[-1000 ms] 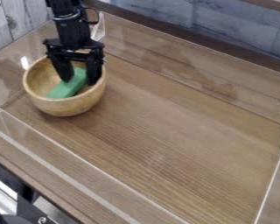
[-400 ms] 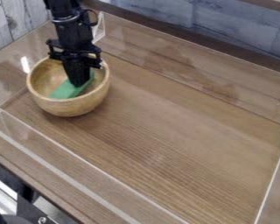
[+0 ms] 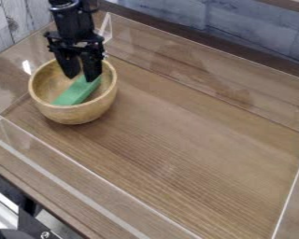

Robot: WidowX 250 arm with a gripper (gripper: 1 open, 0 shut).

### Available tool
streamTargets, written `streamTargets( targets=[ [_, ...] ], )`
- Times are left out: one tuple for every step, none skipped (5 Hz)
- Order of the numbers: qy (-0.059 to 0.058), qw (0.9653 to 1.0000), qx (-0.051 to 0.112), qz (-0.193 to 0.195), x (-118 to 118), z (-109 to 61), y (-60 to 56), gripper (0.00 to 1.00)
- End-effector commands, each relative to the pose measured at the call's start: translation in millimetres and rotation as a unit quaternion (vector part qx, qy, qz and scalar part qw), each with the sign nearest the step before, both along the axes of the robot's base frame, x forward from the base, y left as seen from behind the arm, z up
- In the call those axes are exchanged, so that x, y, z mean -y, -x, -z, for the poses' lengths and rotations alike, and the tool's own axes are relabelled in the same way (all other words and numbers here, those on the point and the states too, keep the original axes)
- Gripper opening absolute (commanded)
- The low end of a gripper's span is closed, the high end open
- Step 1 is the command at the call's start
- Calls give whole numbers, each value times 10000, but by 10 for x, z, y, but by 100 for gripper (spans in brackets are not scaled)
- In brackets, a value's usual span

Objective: Put green object into wooden bowl

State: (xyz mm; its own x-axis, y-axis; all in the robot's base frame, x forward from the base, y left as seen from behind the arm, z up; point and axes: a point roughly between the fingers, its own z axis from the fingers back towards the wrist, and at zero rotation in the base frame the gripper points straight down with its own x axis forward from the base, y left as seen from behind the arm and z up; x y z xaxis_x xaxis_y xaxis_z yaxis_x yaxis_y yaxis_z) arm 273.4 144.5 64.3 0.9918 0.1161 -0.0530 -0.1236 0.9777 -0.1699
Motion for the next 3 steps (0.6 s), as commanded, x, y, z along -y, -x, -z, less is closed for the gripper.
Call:
streamTargets(
  targets=[
    [-147,9990,395,-166,-76,-304,-101,100],
    [-141,9976,498,-458,51,-521,-198,100],
    [-140,9951,660,-721,214,-794,-308,100]
  ],
)
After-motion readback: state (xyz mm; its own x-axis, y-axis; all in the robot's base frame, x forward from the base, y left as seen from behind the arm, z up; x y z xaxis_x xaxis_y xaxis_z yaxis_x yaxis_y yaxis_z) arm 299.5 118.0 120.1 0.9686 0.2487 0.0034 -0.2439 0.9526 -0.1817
